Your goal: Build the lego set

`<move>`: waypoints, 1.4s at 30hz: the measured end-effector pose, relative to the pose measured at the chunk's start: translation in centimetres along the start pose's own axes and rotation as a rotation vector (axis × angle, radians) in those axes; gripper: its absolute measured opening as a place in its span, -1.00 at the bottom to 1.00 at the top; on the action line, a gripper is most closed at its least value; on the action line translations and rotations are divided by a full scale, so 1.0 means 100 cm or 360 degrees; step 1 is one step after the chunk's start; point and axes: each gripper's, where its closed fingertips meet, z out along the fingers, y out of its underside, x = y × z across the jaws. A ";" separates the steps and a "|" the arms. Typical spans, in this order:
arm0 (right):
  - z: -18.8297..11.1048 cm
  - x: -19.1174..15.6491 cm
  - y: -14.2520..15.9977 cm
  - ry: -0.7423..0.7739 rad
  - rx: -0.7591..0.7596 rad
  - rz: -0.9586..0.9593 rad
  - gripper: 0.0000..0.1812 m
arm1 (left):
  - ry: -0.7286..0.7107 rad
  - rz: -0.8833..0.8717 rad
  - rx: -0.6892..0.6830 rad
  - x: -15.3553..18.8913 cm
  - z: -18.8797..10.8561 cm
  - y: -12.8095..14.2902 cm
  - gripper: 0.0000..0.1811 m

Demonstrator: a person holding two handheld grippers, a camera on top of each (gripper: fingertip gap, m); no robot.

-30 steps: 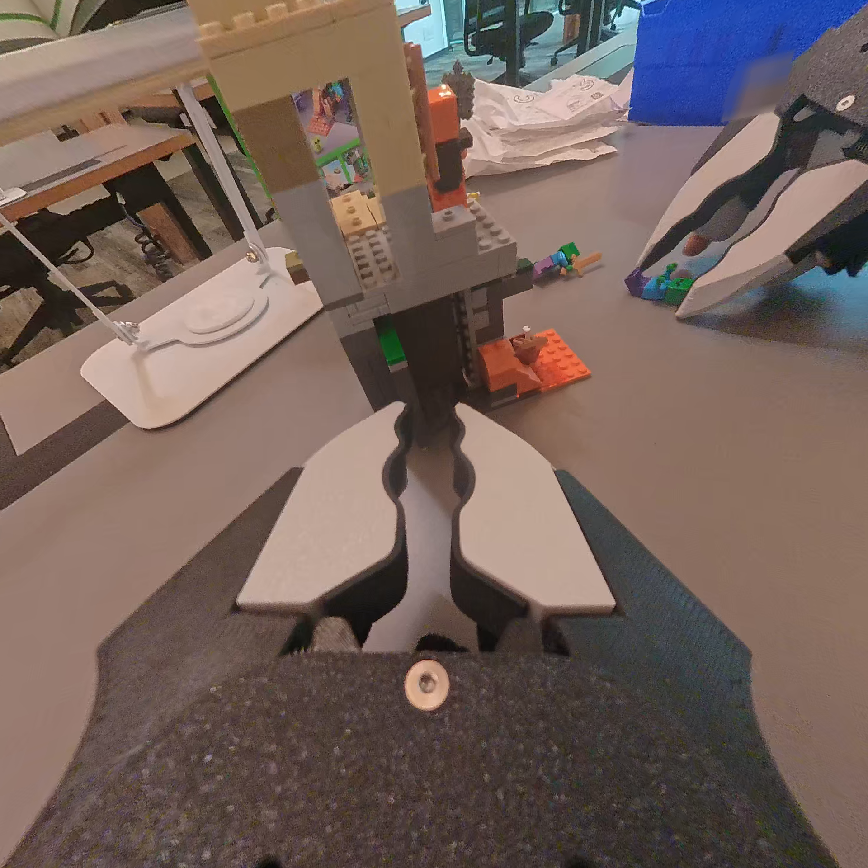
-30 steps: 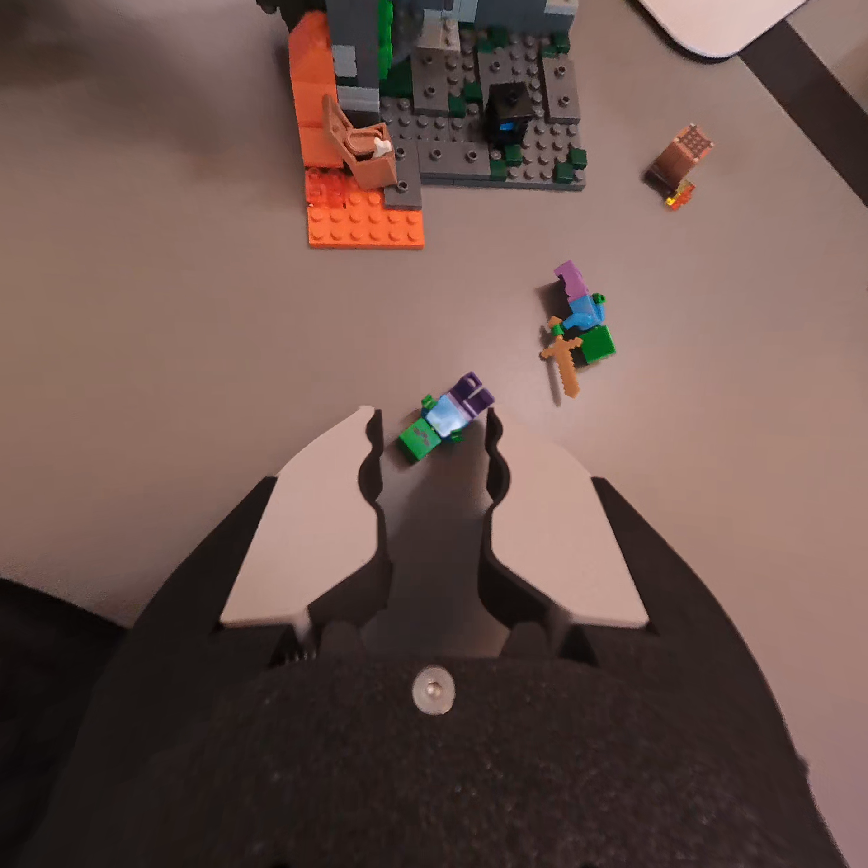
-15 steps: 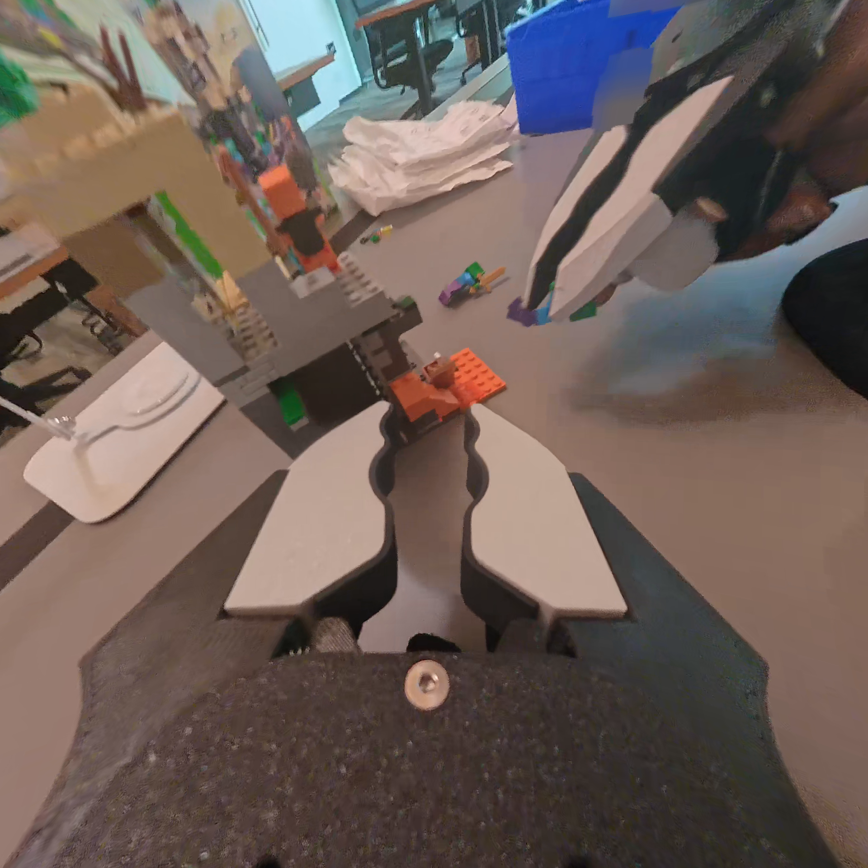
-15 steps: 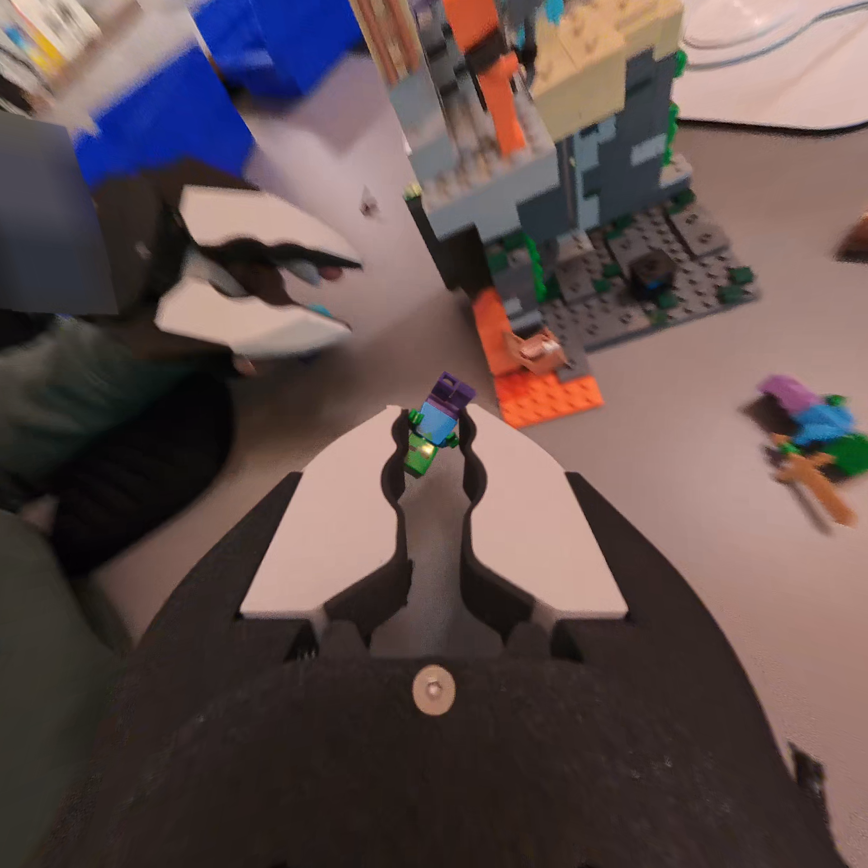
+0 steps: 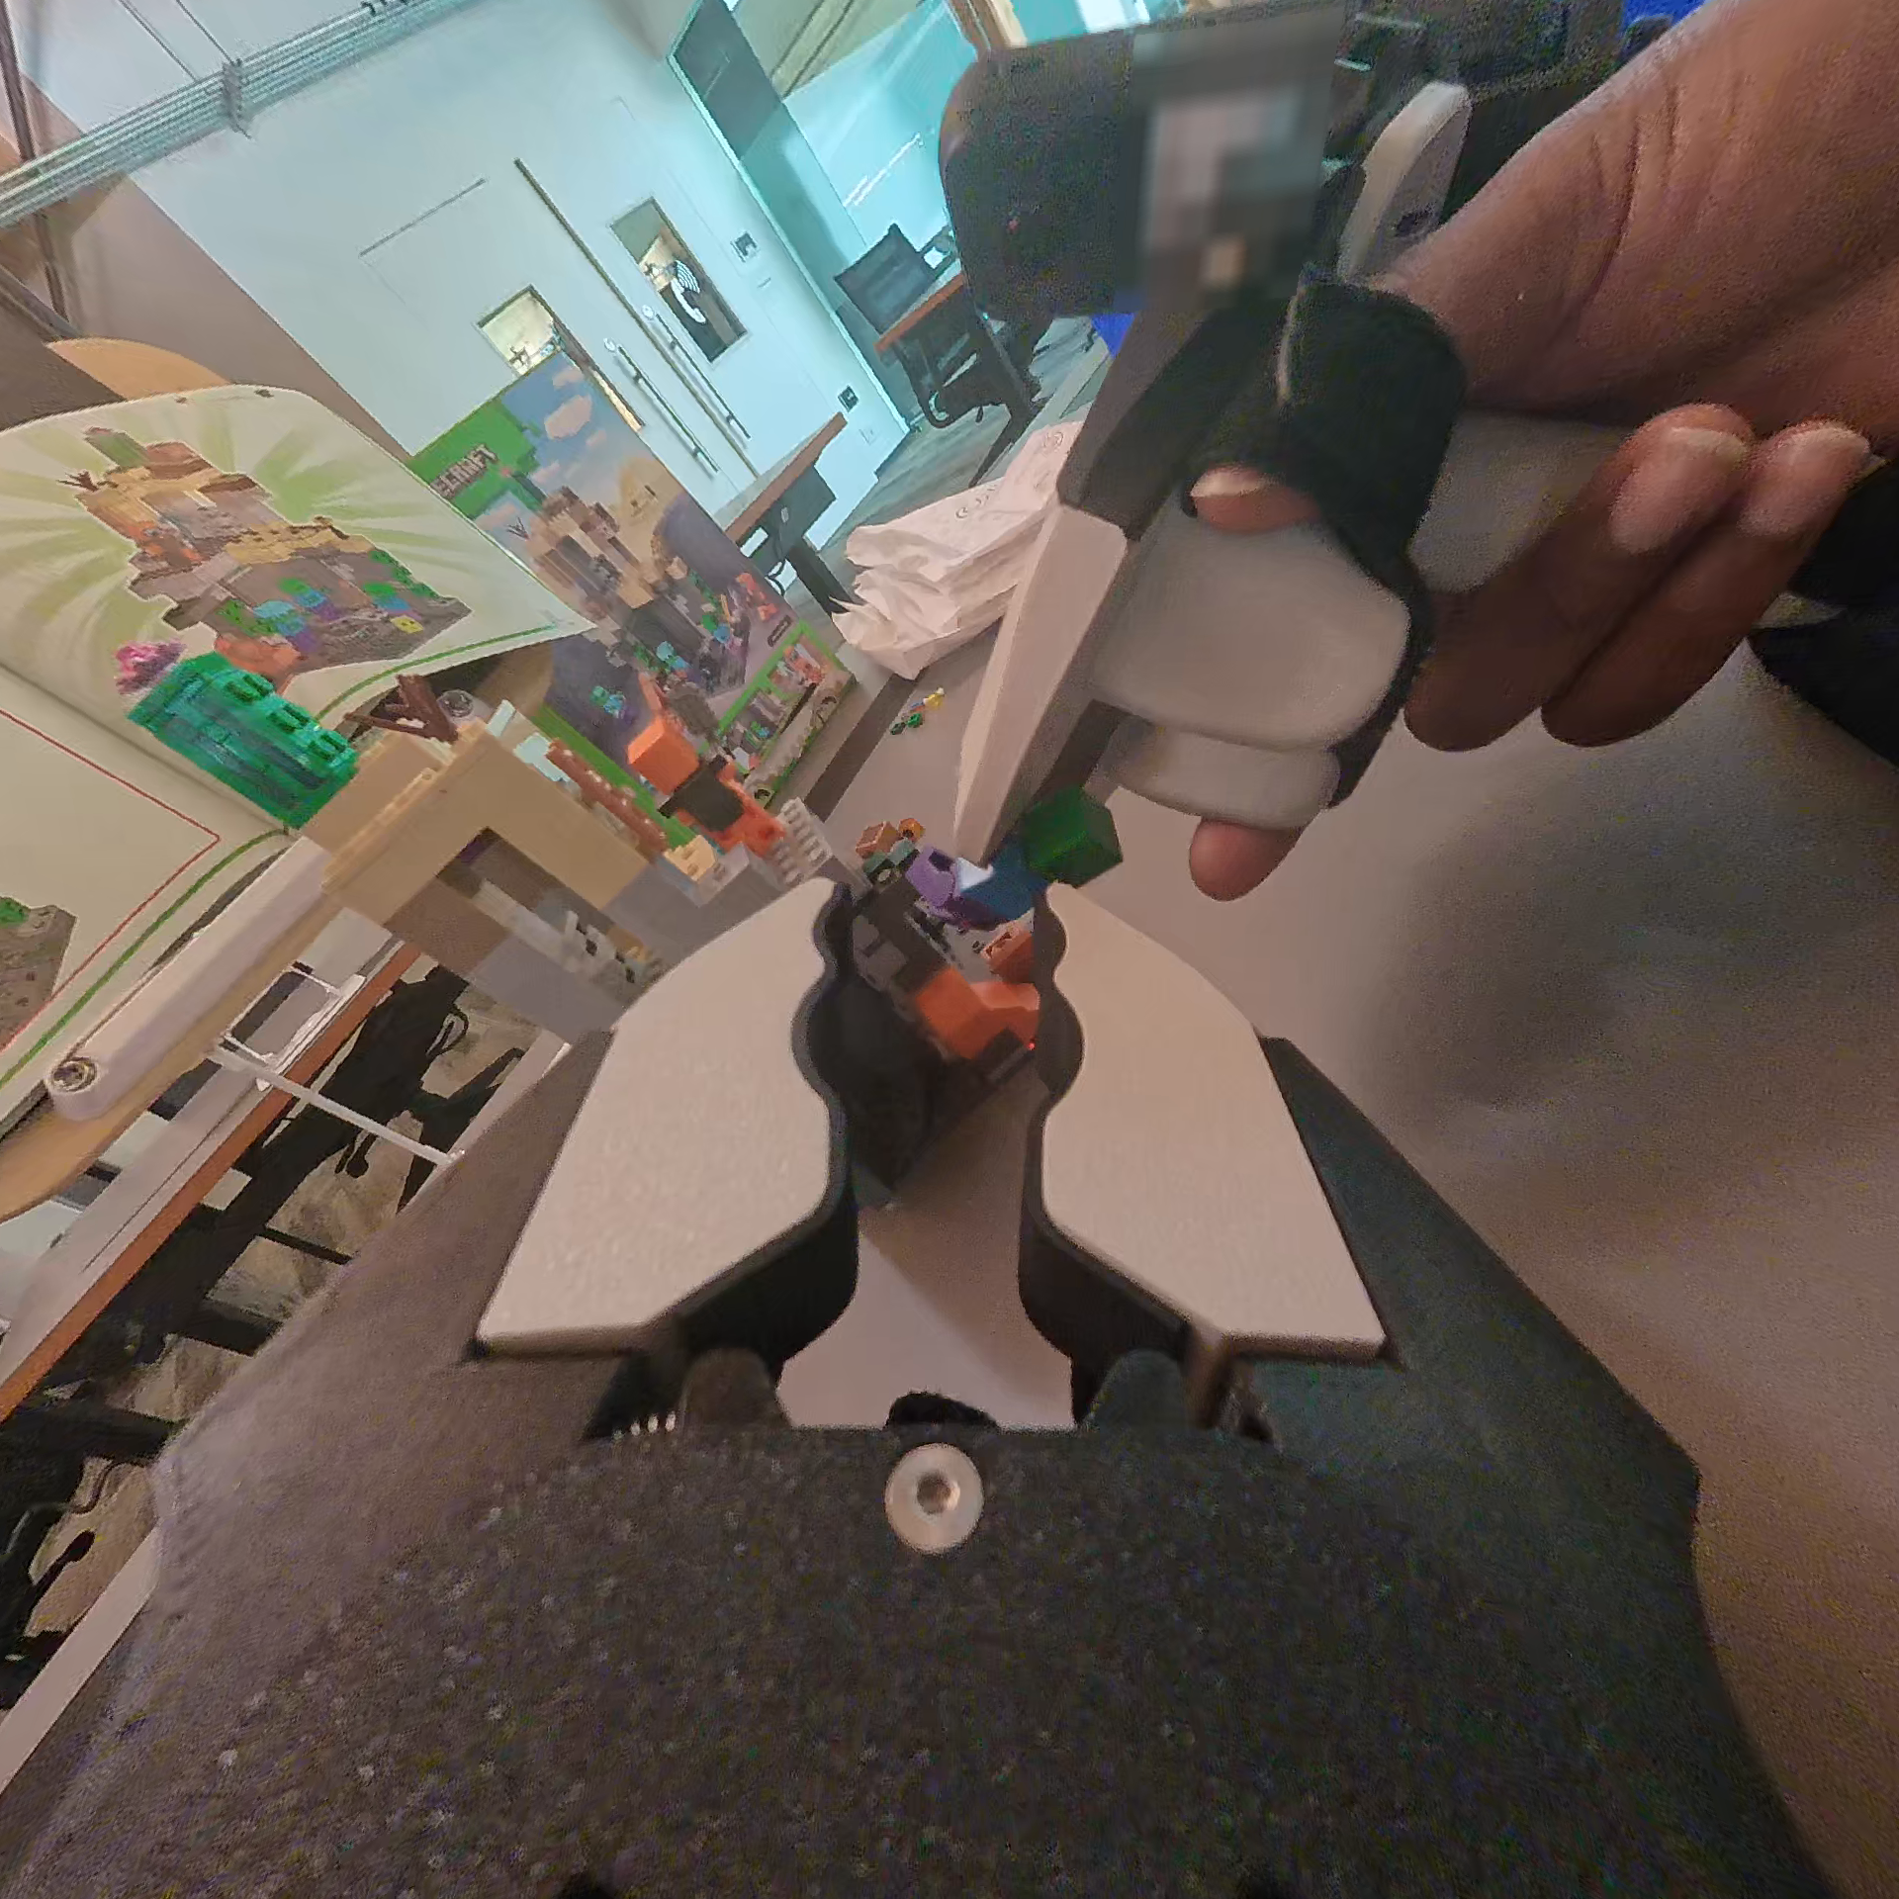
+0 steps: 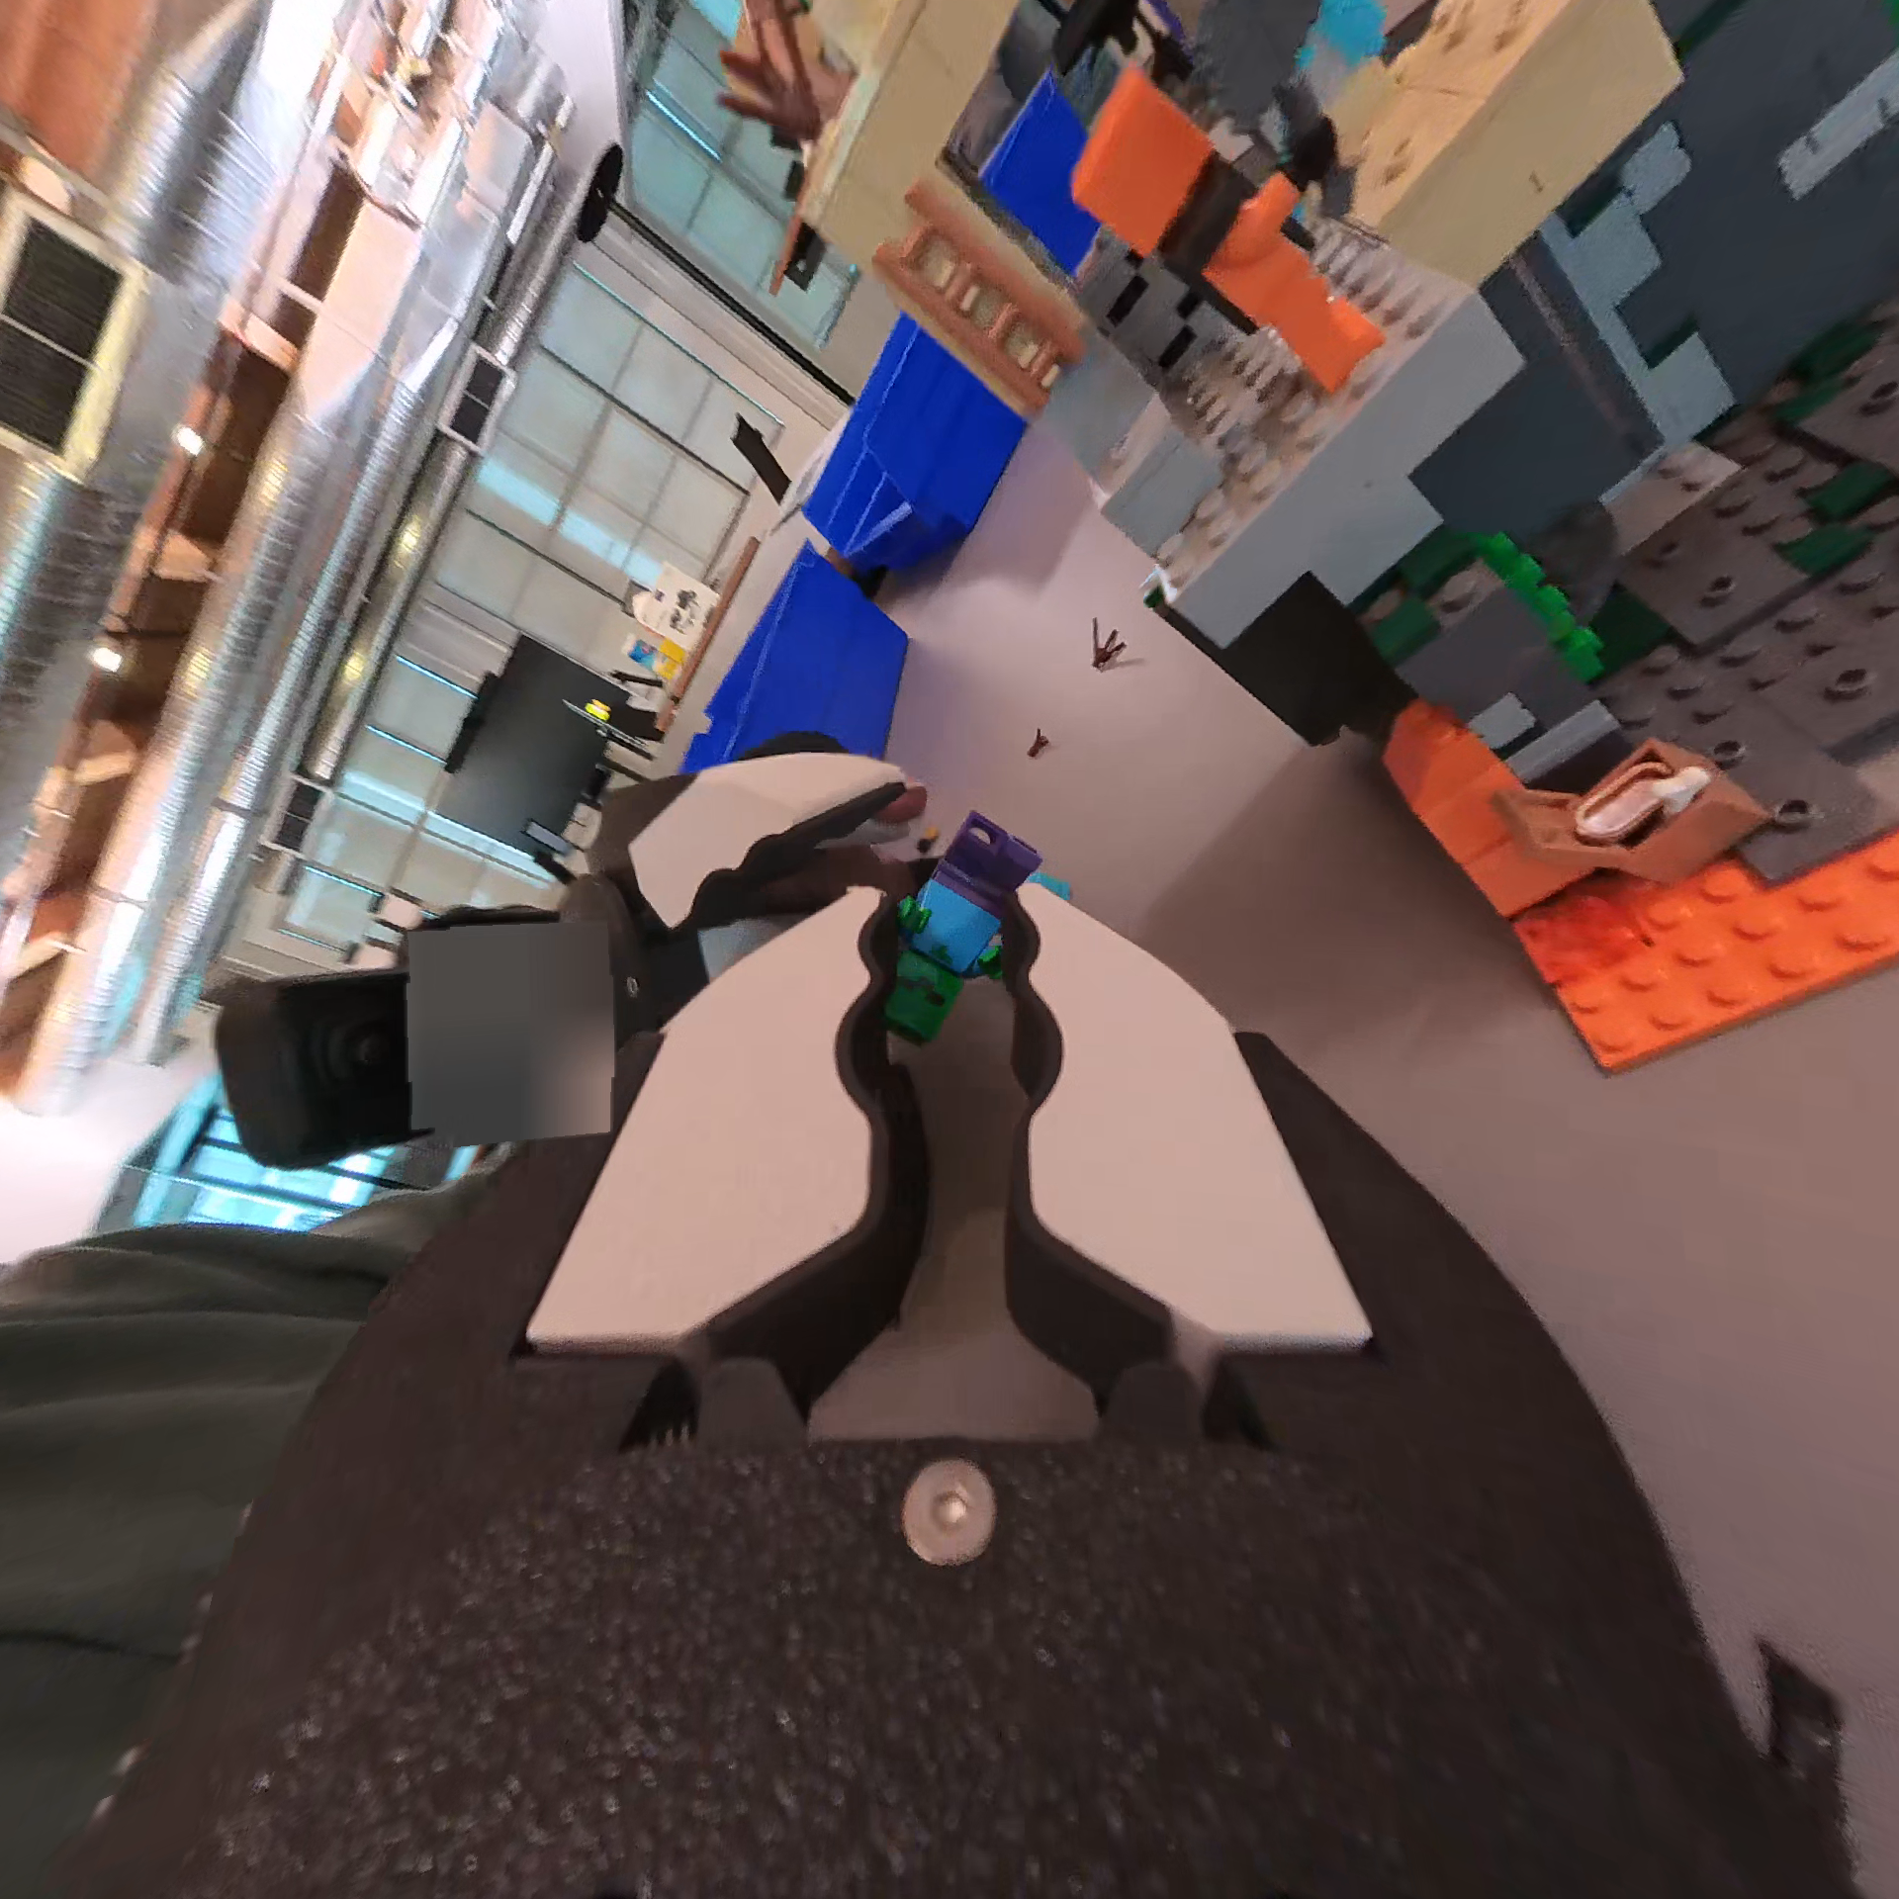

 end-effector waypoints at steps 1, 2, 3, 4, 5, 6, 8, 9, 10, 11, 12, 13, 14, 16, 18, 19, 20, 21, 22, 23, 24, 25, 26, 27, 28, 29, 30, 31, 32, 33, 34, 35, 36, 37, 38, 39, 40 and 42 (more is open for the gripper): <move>0.000 0.000 -0.001 -0.0027 0.0011 0.0045 -0.79 | 0.0004 -0.0001 0.0003 0.000 0.000 0.000 -0.64; 0.000 0.001 -0.002 -0.0040 0.0027 0.0074 -0.79 | 0.0016 -0.0007 0.0015 0.001 0.000 -0.001 -0.64; 0.000 0.002 -0.003 -0.0043 0.0035 0.0087 -0.79 | 0.0027 -0.0022 0.0043 0.002 -0.001 -0.004 -0.63; 0.000 0.003 -0.002 -0.0047 0.0040 0.0097 -0.79 | 0.0028 -0.0028 0.0063 0.003 -0.001 -0.006 -0.63; 0.000 0.003 -0.002 -0.0058 0.0043 0.0112 -0.79 | 0.0024 -0.0028 0.0071 0.002 -0.002 -0.008 -0.63; 0.000 0.003 -0.002 -0.0075 0.0043 0.0131 -0.79 | 0.0022 -0.0031 0.0075 0.002 -0.002 -0.008 -0.63; 0.000 0.002 -0.002 -0.0112 0.0042 0.0172 -0.79 | 0.0035 -0.0041 0.0075 0.002 -0.002 -0.007 -0.64; 0.000 0.000 -0.002 -0.0137 0.0042 0.0199 -0.79 | 0.0052 -0.0043 0.0081 0.004 -0.002 -0.008 -0.65; 0.000 -0.001 -0.003 -0.0157 0.0043 0.0222 -0.79 | 0.0083 -0.0034 0.0093 0.007 -0.002 -0.009 -0.66; 0.000 -0.001 -0.003 -0.0171 0.0044 0.0237 -0.79 | 0.0086 -0.0012 0.0100 0.009 -0.002 -0.010 -0.65; 0.000 -0.002 -0.002 -0.0193 0.0040 0.0258 -0.79 | 0.0077 0.0023 0.0099 0.009 -0.002 -0.010 -0.64; 0.000 -0.004 -0.002 -0.0228 0.0042 0.0296 -0.79 | 0.0076 0.0053 0.0095 0.010 -0.001 -0.010 -0.63; 0.000 -0.006 -0.003 -0.0266 0.0056 0.0342 -0.79 | 0.0077 0.0074 0.0091 0.012 -0.001 -0.010 -0.62; 0.001 -0.008 -0.002 -0.0302 0.0072 0.0402 -0.79 | 0.0055 0.0111 0.0096 0.011 -0.002 -0.011 -0.62; 0.003 -0.012 -0.003 -0.0354 0.0105 0.0458 -0.79 | 0.0011 0.0098 0.0073 0.008 0.000 -0.012 -0.62; 0.004 -0.013 -0.002 -0.0359 0.0116 0.0466 -0.79 | 0.0003 0.0070 0.0067 0.007 0.000 -0.012 -0.63; 0.005 -0.014 -0.004 -0.0363 0.0155 0.0457 -0.79 | -0.0003 0.0045 0.0061 0.006 0.001 -0.012 -0.64; 0.006 -0.015 -0.006 -0.0367 0.0210 0.0459 -0.79 | -0.0016 0.0027 0.0058 0.005 0.001 -0.012 -0.66; 0.006 -0.015 -0.008 -0.0373 0.0251 0.0467 -0.79 | -0.0037 0.0010 0.0060 0.003 0.000 -0.013 -0.68; 0.006 -0.016 -0.010 -0.0386 0.0286 0.0474 -0.80 | -0.0054 -0.0009 0.0058 0.001 0.000 -0.013 -0.68; 0.007 -0.017 -0.011 -0.0396 0.0305 0.0468 -0.80 | -0.0065 -0.0017 0.0060 -0.001 0.000 -0.014 -0.69; 0.006 -0.018 -0.011 -0.0403 0.0317 0.0452 -0.80 | -0.0071 -0.0012 0.0061 -0.002 -0.001 -0.014 -0.68; 0.006 -0.019 -0.012 -0.0412 0.0326 0.0431 -0.80 | -0.0081 -0.0005 0.0071 -0.002 -0.002 -0.015 -0.68; 0.005 -0.021 -0.012 -0.0421 0.0335 0.0409 -0.80 | -0.0090 -0.0003 0.0087 -0.003 -0.003 -0.016 -0.68; 0.004 -0.022 -0.014 -0.0430 0.0351 0.0379 -0.79 | -0.0100 -0.0008 0.0102 -0.004 -0.004 -0.018 -0.68; 0.001 -0.024 -0.018 -0.0440 0.0395 0.0345 -0.79 | -0.0105 -0.0015 0.0114 -0.005 -0.006 -0.019 -0.72; -0.003 -0.024 -0.023 -0.0440 0.0433 0.0309 -0.84 | -0.0118 -0.0022 0.0136 -0.007 -0.008 -0.021 -0.87; -0.006 -0.025 -0.026 -0.0433 0.0448 0.0252 -0.88 | -0.0151 -0.0028 0.0172 -0.012 -0.011 -0.023 -0.96; -0.008 -0.027 -0.026 -0.0422 0.0443 0.0167 -0.88 | -0.0148 -0.0043 0.0193 -0.014 -0.013 -0.025 -0.96; -0.009 -0.031 -0.026 -0.0407 0.0443 0.0080 -0.88 | -0.0136 -0.0082 0.0181 -0.015 -0.012 -0.024 -0.92; -0.010 -0.035 -0.026 -0.0395 0.0457 0.0011 -0.88 | -0.0127 -0.0116 0.0177 -0.015 -0.012 -0.024 -0.89; -0.011 -0.037 -0.027 -0.0389 0.0477 -0.0028 -0.88 | -0.0110 -0.0124 0.0182 -0.013 -0.011 -0.024 -0.88; -0.011 -0.039 -0.028 -0.0390 0.0492 -0.0031 -0.88 | -0.0093 -0.0116 0.0184 -0.010 -0.010 -0.025 -0.86; -0.011 -0.038 -0.029 -0.0390 0.0503 -0.0007 -0.89 | -0.0073 -0.0104 0.0188 -0.007 -0.010 -0.025 -0.81; -0.012 -0.037 -0.030 -0.0396 0.0515 0.0019 -0.89 | -0.0062 -0.0094 0.0197 -0.004 -0.010 -0.027 -0.79; -0.012 -0.035 -0.030 -0.0397 0.0524 0.0042 -0.89 | -0.0066 -0.0088 0.0201 -0.004 -0.009 -0.028 -0.74; -0.012 -0.034 -0.030 -0.0391 0.0532 0.0058 -0.89 | -0.0077 -0.0082 0.0197 -0.004 -0.009 -0.029 -0.70; -0.009 -0.033 -0.027 -0.0382 0.0523 0.0065 -0.89 | -0.0127 -0.0051 0.0182 -0.007 -0.008 -0.030 -0.63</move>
